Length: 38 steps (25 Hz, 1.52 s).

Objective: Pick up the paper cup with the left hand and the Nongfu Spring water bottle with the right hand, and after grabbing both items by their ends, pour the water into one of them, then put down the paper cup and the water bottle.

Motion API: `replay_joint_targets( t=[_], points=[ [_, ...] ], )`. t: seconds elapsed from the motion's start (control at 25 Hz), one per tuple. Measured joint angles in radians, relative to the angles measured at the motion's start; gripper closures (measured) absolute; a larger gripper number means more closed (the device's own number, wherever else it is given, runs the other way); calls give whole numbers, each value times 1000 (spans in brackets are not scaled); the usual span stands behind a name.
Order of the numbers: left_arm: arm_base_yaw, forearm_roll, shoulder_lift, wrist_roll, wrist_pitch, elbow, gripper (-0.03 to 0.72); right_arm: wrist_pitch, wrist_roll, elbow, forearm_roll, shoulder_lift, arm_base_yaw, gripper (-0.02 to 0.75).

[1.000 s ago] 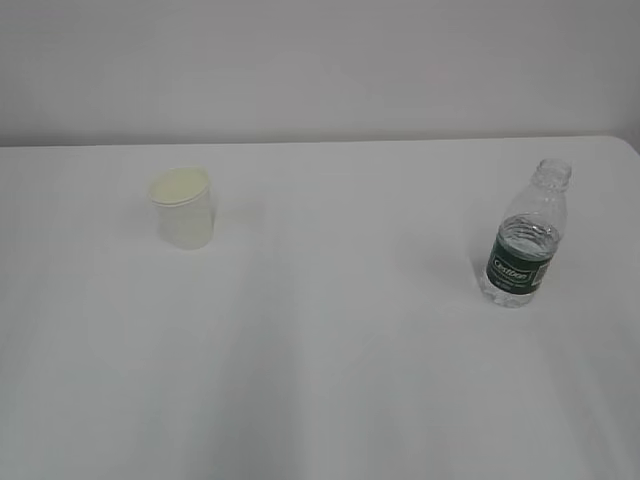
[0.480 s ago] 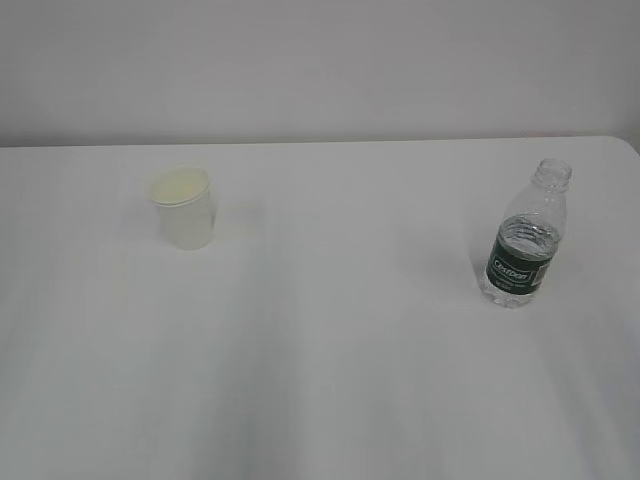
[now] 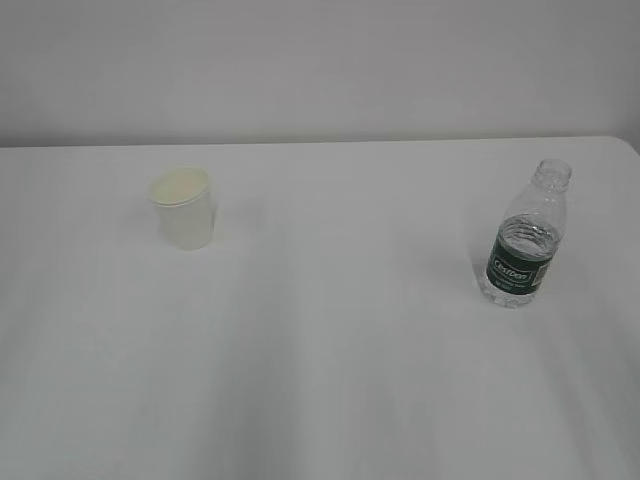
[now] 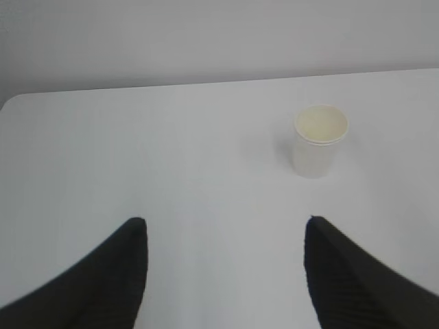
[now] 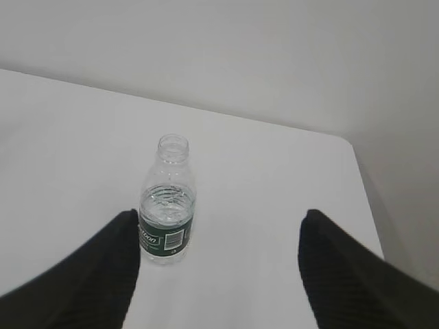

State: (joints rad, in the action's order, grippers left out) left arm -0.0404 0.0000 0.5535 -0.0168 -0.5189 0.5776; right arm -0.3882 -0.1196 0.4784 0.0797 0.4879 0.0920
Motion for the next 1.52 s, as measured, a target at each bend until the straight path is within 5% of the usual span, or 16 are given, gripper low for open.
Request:
replay_joint_targets(
  t=[1.52],
  points=[
    [0,-50,301,0,278,-71,175,400,11,-4,-53,469,0,186]
  ],
)
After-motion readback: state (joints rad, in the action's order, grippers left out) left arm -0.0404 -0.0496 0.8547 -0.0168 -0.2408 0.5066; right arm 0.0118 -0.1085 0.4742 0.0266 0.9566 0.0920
